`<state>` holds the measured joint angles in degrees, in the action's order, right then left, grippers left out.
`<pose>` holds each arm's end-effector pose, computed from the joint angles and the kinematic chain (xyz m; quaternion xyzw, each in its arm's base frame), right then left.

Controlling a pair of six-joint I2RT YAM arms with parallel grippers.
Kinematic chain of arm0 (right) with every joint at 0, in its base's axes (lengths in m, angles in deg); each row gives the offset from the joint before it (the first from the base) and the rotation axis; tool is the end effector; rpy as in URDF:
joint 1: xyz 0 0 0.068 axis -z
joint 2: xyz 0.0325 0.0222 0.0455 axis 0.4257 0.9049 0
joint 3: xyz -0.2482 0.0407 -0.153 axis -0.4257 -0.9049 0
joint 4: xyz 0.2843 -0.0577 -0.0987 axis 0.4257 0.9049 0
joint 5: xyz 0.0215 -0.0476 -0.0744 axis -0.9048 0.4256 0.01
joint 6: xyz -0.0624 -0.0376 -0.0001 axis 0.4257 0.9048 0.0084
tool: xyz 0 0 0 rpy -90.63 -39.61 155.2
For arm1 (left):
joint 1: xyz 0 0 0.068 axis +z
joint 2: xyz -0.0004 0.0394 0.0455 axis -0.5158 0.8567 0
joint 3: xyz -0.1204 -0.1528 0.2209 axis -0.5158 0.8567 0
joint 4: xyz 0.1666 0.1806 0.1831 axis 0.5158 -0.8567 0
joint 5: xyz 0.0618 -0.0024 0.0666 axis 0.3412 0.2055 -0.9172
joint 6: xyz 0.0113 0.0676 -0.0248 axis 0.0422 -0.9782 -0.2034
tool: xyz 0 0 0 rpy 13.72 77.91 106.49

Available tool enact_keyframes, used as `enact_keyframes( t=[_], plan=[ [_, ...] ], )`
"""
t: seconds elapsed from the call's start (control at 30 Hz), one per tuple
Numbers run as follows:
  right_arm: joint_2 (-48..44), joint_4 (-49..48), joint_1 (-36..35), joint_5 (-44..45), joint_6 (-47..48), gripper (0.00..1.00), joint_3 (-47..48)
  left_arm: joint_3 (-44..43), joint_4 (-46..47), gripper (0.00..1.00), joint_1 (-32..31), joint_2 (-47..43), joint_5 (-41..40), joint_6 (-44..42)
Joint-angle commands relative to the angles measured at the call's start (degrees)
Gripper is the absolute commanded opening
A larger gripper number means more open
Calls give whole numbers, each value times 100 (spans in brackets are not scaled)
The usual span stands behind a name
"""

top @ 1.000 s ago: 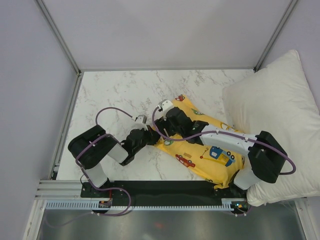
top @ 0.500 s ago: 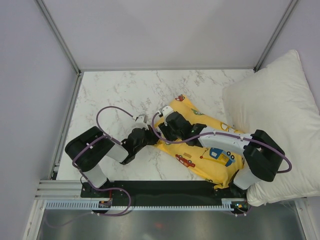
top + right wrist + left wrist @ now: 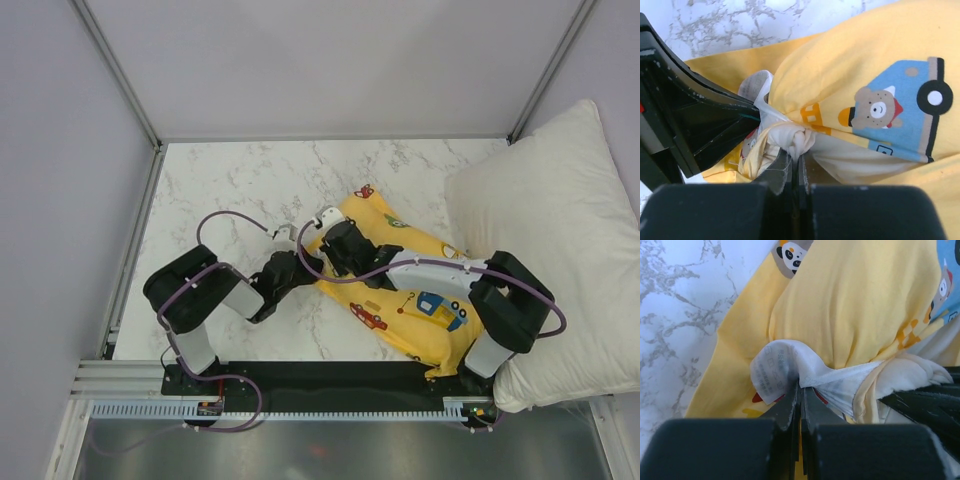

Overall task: Remove the pillowcase from the pillow
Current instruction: Expand the opening of the pillowcase

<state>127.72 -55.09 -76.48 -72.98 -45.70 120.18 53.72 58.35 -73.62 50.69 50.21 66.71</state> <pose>0.2699 0.3091 0.1735 -0.2916 0.8614 0.0757 0.4089 0.2405 -0.2080 0.0688 -0.0494 0.8290 -0.3287 0.4498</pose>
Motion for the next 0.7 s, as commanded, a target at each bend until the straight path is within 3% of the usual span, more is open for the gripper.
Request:
enact_keyframes(
  t=[0.0, 0.23, 0.4, 0.67],
  plan=[
    [-522, -407, -4, 762, -169, 0, -302, 114, -1631, 2, -103, 540, 126, 360],
    [-2218, -697, -13, 1572, -573, 0, -1347, 79, -1675, 2, -103, 821, 117, 527],
    [-2817, -1048, -74, 1747, -784, 0, -1804, 0, -1613, 2, -103, 1067, 214, 615],
    [-3538, -970, -83, 2029, -784, 0, -1771, -18, -1648, 2, -103, 1190, 170, 624]
  ],
)
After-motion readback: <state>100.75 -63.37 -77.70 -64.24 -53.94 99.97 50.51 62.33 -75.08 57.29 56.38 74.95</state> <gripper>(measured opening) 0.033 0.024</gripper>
